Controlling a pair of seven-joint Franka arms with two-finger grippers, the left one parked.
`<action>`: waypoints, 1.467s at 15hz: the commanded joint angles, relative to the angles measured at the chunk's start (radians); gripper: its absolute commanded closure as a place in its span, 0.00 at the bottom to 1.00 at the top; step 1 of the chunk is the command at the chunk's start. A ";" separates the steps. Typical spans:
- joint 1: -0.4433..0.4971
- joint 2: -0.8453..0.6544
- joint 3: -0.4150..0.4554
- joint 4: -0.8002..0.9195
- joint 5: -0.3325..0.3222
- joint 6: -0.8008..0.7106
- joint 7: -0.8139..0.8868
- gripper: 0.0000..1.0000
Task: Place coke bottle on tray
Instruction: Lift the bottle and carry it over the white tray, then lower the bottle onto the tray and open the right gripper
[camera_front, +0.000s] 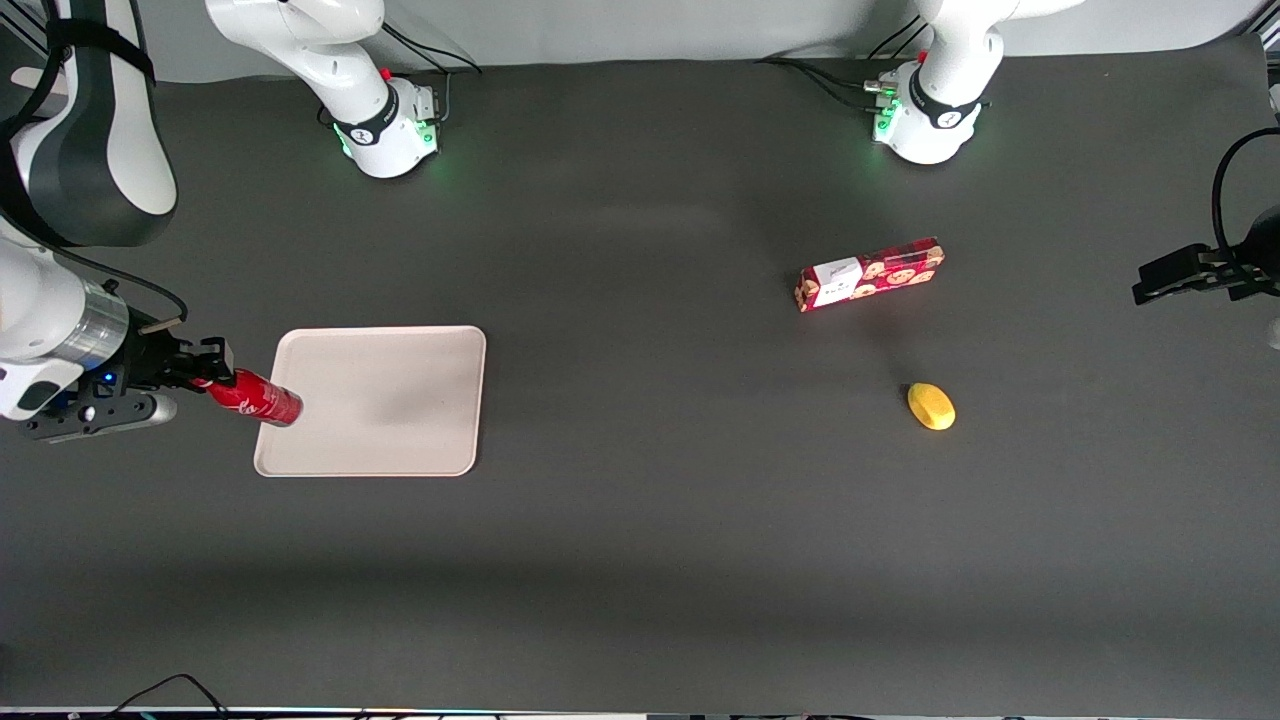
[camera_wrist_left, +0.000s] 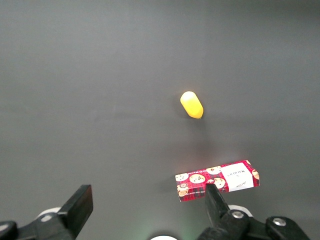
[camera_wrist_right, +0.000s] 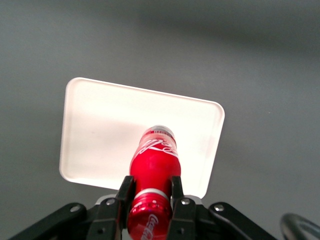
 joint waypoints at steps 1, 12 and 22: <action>-0.069 -0.077 0.006 -0.217 -0.016 0.187 -0.121 1.00; -0.117 0.020 0.006 -0.371 -0.034 0.376 -0.149 1.00; -0.131 0.040 -0.001 -0.379 -0.053 0.396 -0.146 0.81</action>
